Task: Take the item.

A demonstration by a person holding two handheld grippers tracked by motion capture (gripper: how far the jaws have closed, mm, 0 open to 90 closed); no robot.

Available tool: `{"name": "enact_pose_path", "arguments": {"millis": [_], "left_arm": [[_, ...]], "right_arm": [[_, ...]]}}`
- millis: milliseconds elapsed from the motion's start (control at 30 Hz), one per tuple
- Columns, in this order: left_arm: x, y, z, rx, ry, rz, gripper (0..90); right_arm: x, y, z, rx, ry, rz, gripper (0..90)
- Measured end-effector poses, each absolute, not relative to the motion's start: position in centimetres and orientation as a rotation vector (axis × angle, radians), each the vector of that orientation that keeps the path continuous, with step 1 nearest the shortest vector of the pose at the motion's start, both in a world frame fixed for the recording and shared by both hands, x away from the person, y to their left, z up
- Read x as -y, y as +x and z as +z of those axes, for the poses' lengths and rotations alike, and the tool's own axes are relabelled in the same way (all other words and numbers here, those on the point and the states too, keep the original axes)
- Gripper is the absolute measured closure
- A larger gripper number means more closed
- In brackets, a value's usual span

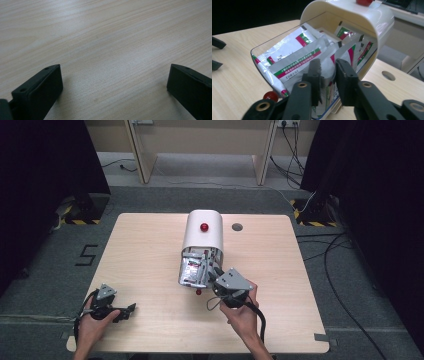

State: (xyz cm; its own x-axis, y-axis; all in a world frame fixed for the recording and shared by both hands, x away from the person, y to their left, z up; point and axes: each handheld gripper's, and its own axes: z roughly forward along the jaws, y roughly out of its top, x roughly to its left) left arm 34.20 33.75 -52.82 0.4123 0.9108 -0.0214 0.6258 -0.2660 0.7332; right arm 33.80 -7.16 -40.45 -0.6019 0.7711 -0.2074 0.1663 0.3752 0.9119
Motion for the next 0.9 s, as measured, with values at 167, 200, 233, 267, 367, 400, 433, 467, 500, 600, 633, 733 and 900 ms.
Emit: {"name": "enact_pose_path", "arguments": {"millis": [167,200,233,267,367,400,433,467,500,600,633,733,900], "left_arm": [[-33.7,34.2,-52.8,-1.301,1.997,0.543,0.0],[-33.7,34.2,-52.8,-1.301,1.997,0.543,0.0],[-33.7,34.2,-52.8,-1.302,1.997,0.543,0.0],[-33.7,34.2,-52.8,-1.302,1.997,0.543,0.0],[-33.7,34.2,-52.8,-1.302,1.997,0.543,0.0],[-33.7,34.2,-52.8,-1.302,1.997,0.543,0.0],[-33.7,34.2,-52.8,-1.302,1.997,0.543,0.0],[-33.7,34.2,-52.8,-1.302,1.997,0.543,0.0],[-33.7,34.2,-52.8,-1.302,1.997,0.543,0.0],[-33.7,34.2,-52.8,-1.302,1.997,0.543,0.0],[-33.7,34.2,-52.8,-1.302,1.997,0.543,0.0],[-33.7,34.2,-52.8,-1.302,1.997,0.543,0.0],[-33.7,34.2,-52.8,-1.302,1.997,0.543,0.0]], "right_arm": [[7.6,33.5,-40.1,-1.968,0.76,1.248,84.5],[7.6,33.4,-40.0,-1.969,0.755,1.254,84.9],[7.9,33.4,-39.8,-1.973,0.752,1.276,85.4],[7.9,33.4,-39.8,-1.973,0.752,1.276,85.4],[8.2,33.3,-39.6,-1.98,0.751,1.306,85.8],[8.4,33.3,-39.5,-1.981,0.749,1.311,85.9],[8.5,33.3,-39.4,-1.981,0.744,1.32,86.0],[8.6,33.2,-39.3,-1.982,0.744,1.328,86.0],[8.6,33.1,-39.2,-1.981,0.738,1.33,86.1],[9.0,32.8,-38.6,-1.965,0.728,1.355,86.3],[9.2,32.7,-38.4,-1.964,0.728,1.362,86.4],[9.9,32.4,-37.8,-1.942,0.725,1.382,87.0],[11.4,32.4,-37.2,-1.91,0.742,1.428,87.2]]}}
